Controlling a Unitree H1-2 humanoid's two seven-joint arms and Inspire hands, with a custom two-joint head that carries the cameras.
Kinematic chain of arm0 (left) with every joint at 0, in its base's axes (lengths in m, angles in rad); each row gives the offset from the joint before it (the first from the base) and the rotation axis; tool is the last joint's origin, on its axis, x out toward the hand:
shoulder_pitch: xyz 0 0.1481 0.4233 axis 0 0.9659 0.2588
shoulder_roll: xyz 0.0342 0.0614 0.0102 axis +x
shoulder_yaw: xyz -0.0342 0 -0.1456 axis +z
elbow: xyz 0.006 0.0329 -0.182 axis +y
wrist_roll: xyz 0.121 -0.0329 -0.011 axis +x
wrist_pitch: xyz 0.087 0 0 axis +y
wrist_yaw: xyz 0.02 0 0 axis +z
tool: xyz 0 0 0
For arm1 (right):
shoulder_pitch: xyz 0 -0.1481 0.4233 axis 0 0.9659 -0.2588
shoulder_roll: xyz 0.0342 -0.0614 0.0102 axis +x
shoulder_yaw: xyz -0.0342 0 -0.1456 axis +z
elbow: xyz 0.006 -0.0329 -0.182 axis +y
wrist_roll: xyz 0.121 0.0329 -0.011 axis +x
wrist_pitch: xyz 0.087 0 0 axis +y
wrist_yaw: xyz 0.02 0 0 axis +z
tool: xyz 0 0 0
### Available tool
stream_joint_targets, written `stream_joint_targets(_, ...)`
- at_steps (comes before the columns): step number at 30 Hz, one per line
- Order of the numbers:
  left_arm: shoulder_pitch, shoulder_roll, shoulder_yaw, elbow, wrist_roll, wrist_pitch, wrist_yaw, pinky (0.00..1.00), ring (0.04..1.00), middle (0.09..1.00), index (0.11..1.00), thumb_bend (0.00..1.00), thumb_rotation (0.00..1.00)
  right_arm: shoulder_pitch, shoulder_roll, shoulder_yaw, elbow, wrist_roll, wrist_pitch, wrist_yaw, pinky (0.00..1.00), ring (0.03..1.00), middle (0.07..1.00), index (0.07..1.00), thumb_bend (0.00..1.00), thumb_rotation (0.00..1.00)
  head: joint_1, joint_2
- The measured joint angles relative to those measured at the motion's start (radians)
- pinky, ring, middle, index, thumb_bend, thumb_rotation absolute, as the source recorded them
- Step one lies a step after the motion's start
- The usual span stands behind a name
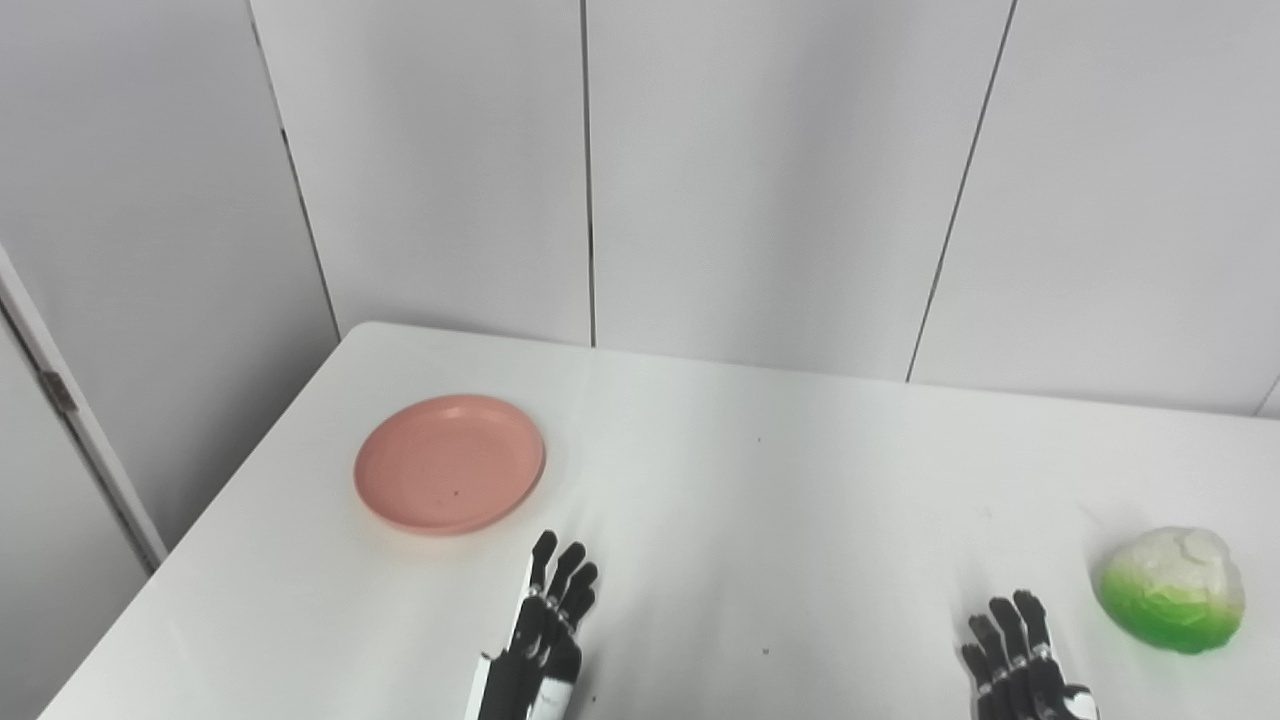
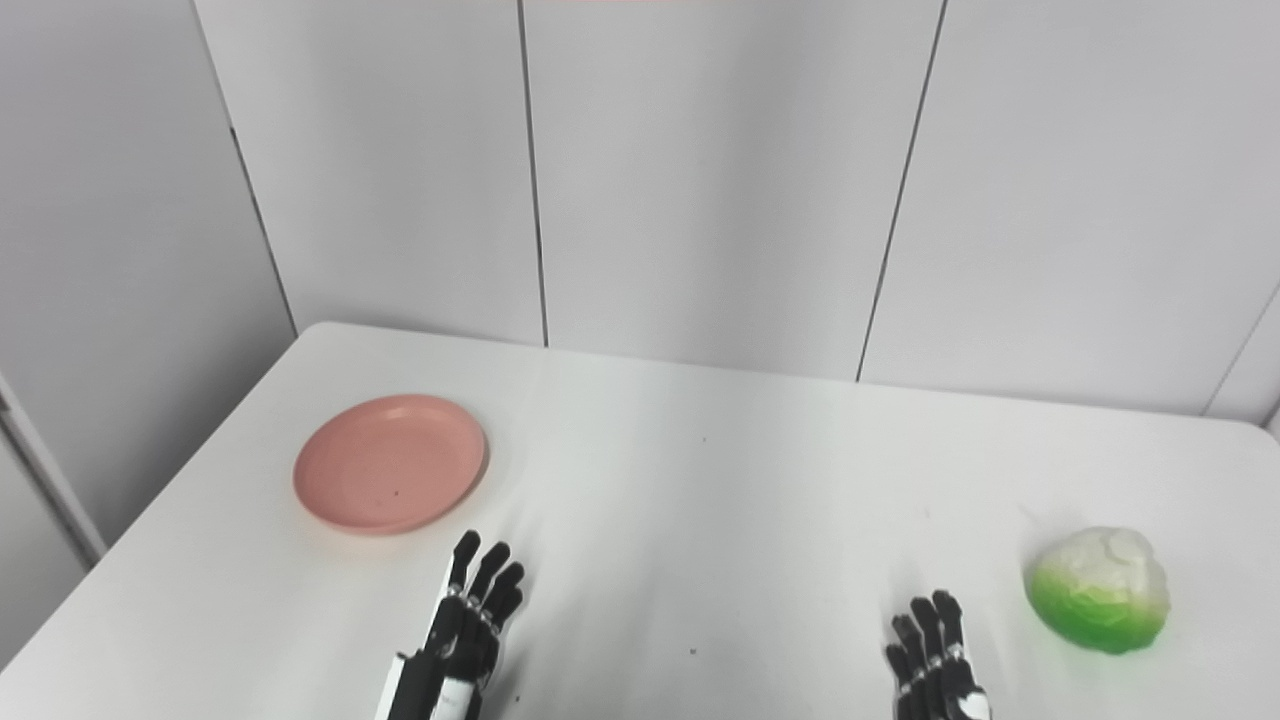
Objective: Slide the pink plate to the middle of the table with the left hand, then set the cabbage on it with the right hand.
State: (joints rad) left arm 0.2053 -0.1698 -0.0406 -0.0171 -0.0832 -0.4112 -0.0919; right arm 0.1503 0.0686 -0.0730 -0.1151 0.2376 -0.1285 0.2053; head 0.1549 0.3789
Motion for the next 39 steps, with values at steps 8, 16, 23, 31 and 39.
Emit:
stream_joint_targets(8,-0.002,0.001,0.001,0.011,0.02,-0.02,0.0,0.95,0.932,0.959,1.0,0.89,0.81,0.0,0.0,0.0,0.004,0.0,-0.007,0.002,1.0,0.978,0.98,0.993,0.83,1.0,-0.02,-0.009)
stream_joint_targets(16,-0.003,0.001,0.009,-0.012,0.019,0.002,0.0,0.95,0.936,0.941,1.0,0.92,0.82,-0.002,0.0,0.01,0.004,-0.025,-0.01,-0.003,0.96,0.951,0.961,0.978,0.85,1.0,-0.061,0.012)
stream_joint_targets(23,-0.033,0.011,0.055,-0.079,0.021,0.104,0.023,0.88,0.912,0.925,0.908,0.94,0.84,-0.002,0.001,0.019,0.0,-0.046,-0.01,-0.022,0.94,0.953,0.961,0.978,0.84,1.0,-0.057,0.018)
stream_joint_targets(31,-0.203,0.113,0.091,-0.178,0.019,0.207,0.031,0.81,0.86,0.869,0.852,0.96,0.85,-0.002,0.001,0.028,-0.001,-0.057,-0.01,-0.031,0.92,0.954,0.962,0.972,0.83,1.0,-0.058,0.021)
stream_joint_targets(39,-0.367,0.216,0.139,-0.178,0.019,0.269,0.047,0.8,0.853,0.866,0.831,1.0,0.87,-0.002,0.001,0.03,-0.002,-0.056,-0.01,-0.042,0.92,0.961,0.964,0.971,0.84,1.0,-0.054,0.029)
